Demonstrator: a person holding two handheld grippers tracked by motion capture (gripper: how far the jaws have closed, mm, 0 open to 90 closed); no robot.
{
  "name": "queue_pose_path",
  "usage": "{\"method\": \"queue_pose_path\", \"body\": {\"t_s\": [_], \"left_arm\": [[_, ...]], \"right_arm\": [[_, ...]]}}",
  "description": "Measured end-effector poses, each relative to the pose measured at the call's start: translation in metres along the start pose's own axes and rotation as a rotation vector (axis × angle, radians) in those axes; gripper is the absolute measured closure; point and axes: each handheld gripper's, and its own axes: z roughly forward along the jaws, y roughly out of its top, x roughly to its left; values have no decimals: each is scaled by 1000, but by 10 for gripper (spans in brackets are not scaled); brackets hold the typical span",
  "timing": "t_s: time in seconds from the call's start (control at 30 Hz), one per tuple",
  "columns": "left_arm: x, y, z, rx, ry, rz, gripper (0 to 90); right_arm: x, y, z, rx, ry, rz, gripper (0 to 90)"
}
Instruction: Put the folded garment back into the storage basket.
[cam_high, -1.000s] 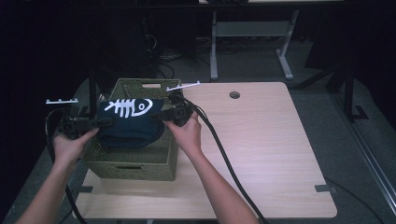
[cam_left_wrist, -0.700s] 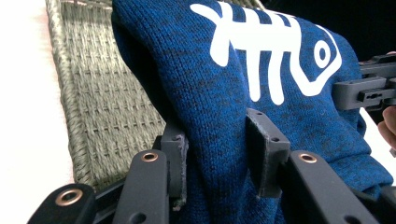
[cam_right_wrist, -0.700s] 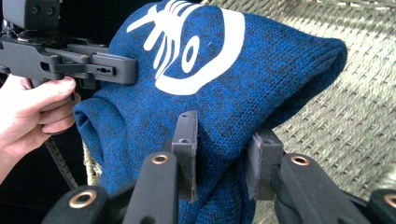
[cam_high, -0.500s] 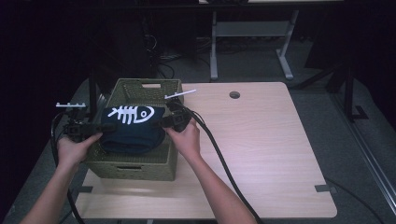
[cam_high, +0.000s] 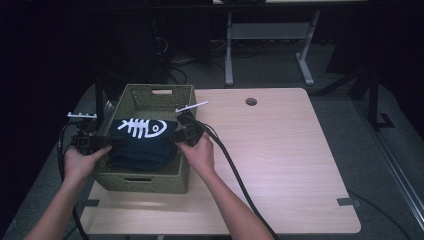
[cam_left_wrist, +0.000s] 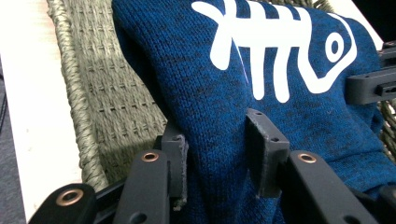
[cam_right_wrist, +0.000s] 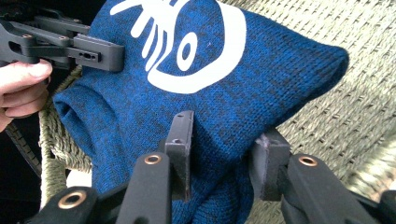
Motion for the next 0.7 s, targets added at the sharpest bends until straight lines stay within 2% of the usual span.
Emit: {"method": "queue_pose_path", "body": {"t_s": [0.17, 0.2, 0.23, 0.27, 0.43, 0.53, 0.7], "left_arm": [[1, 0, 0, 0, 17, -4, 614], [1, 0, 1, 2, 20, -7, 612], [1, 1, 1, -1, 47, -13, 588], [1, 1, 1, -1, 47, -13, 526], [5, 1, -2, -25, 81, -30, 523], [6, 2, -4, -31, 77, -23, 526], [4, 2, -10, -71, 61, -29, 526]], "right_arm": [[1, -1, -2, -2, -7, -6, 613], [2, -1, -3, -5, -19, -13, 589], [4, 0, -6, -7, -48, -27, 556], [4, 0, -6, -7, -48, -27, 556], [4, 3, -17, -39, -103, -40, 514], [4, 5, -23, -58, -104, -43, 522], [5, 6, -27, -49, -95, -48, 521]]}}
